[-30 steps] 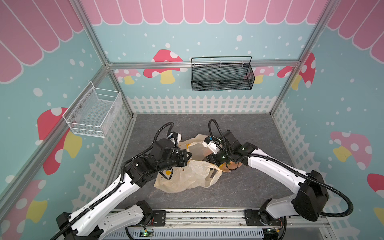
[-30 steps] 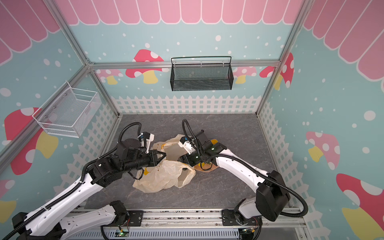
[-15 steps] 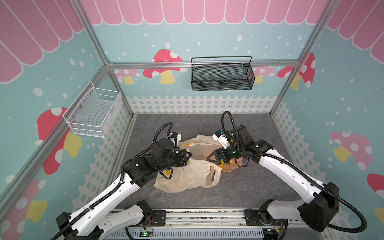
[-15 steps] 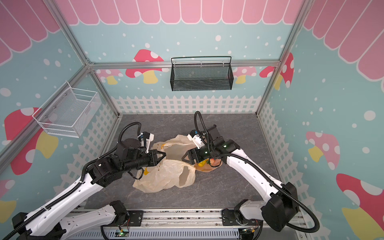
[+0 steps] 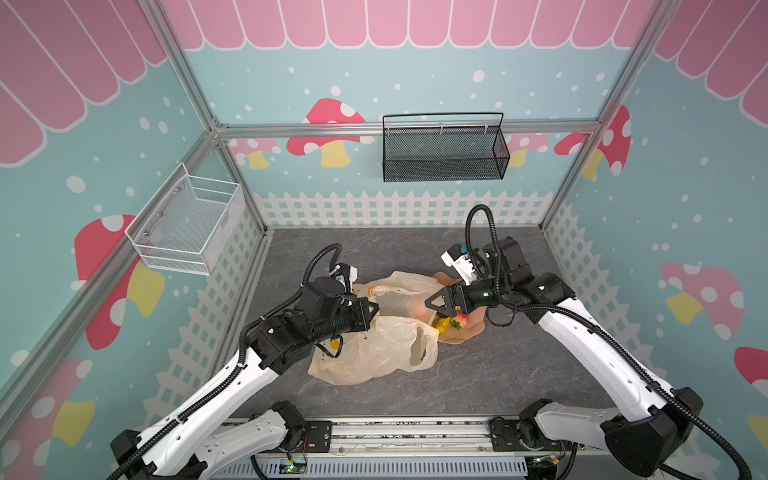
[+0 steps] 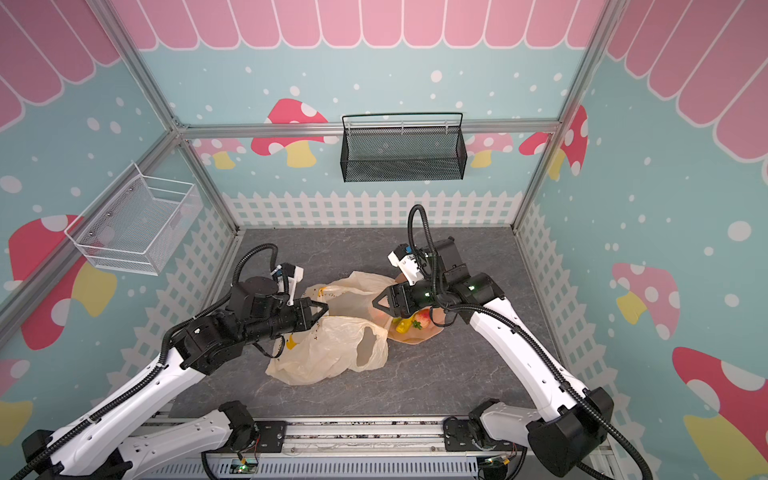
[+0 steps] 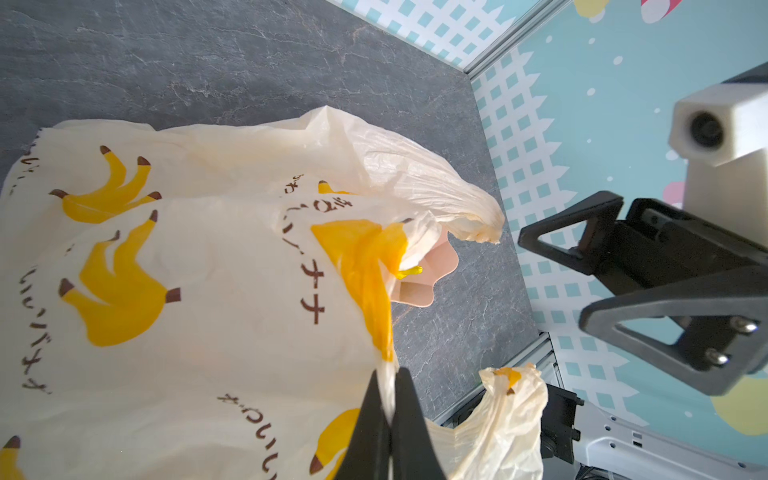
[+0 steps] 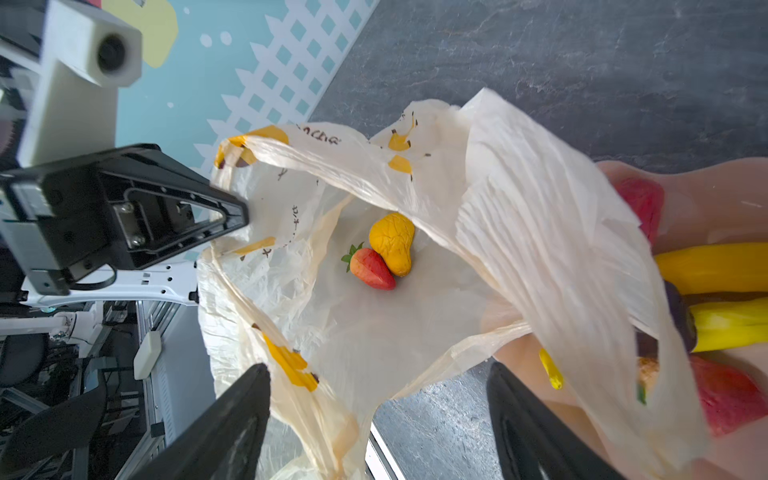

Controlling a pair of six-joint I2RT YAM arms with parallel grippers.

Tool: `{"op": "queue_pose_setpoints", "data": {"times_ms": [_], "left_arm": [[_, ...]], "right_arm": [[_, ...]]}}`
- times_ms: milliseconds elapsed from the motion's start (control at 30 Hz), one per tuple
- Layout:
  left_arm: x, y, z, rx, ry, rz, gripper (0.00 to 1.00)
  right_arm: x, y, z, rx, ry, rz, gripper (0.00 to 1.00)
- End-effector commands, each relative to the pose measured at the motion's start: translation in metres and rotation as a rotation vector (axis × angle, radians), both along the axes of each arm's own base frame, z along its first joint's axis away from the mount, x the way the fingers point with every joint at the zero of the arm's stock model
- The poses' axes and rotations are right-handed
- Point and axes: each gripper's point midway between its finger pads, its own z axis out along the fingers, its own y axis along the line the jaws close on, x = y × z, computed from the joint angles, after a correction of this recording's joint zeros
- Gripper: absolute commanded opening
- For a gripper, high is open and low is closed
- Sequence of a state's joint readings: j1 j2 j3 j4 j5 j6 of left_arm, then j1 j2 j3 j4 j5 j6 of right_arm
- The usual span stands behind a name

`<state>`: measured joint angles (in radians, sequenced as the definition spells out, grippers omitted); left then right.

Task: Place the fruits into the plastic bag
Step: 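Withdraw the right gripper from the bag back toward the bowl, then lower the right gripper into the bowl and grasp the large red strawberry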

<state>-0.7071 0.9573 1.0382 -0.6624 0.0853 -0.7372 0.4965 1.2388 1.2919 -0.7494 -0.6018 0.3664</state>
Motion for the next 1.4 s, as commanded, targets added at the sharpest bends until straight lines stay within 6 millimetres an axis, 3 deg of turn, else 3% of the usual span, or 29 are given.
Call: {"op": "queue_pose_setpoints", "data": {"times_ms": [0, 133, 233, 400, 500, 900, 1233, 1367], "left_arm": [[-0.002, 0.007, -0.004, 0.005, 0.01, 0.022, 0.01], [-0.002, 0.011, -0.002, 0.003, 0.003, 0.035, 0.01], [-0.003, 0.014, -0.001, 0.0, -0.001, 0.04, 0.01], [-0.005, 0.017, 0.001, -0.006, -0.01, 0.043, 0.01], [-0.007, 0.022, 0.002, -0.003, -0.016, 0.052, 0.01], [-0.017, 0.042, 0.008, 0.006, -0.037, 0.093, 0.01], [-0.023, 0.05, 0.014, 0.001, -0.052, 0.108, 0.01], [-0.023, 0.05, 0.017, -0.003, -0.06, 0.105, 0.02]], "right_arm": [[0.0, -0.007, 0.02, 0.009, -0.031, -0.012, 0.83], [0.014, -0.023, 0.033, 0.001, -0.051, -0.109, 0.83], [0.029, -0.048, 0.034, -0.024, -0.045, -0.229, 0.83], [0.046, -0.097, 0.007, -0.09, 0.053, -0.433, 0.82], [0.048, -0.112, -0.019, -0.102, 0.13, -0.482, 0.82], [0.04, -0.116, -0.12, -0.176, 0.318, -0.489, 0.77], [0.037, -0.113, -0.174, -0.355, 0.364, -0.45, 0.73], [0.041, -0.109, -0.185, -0.378, 0.366, -0.453, 0.73]]}}
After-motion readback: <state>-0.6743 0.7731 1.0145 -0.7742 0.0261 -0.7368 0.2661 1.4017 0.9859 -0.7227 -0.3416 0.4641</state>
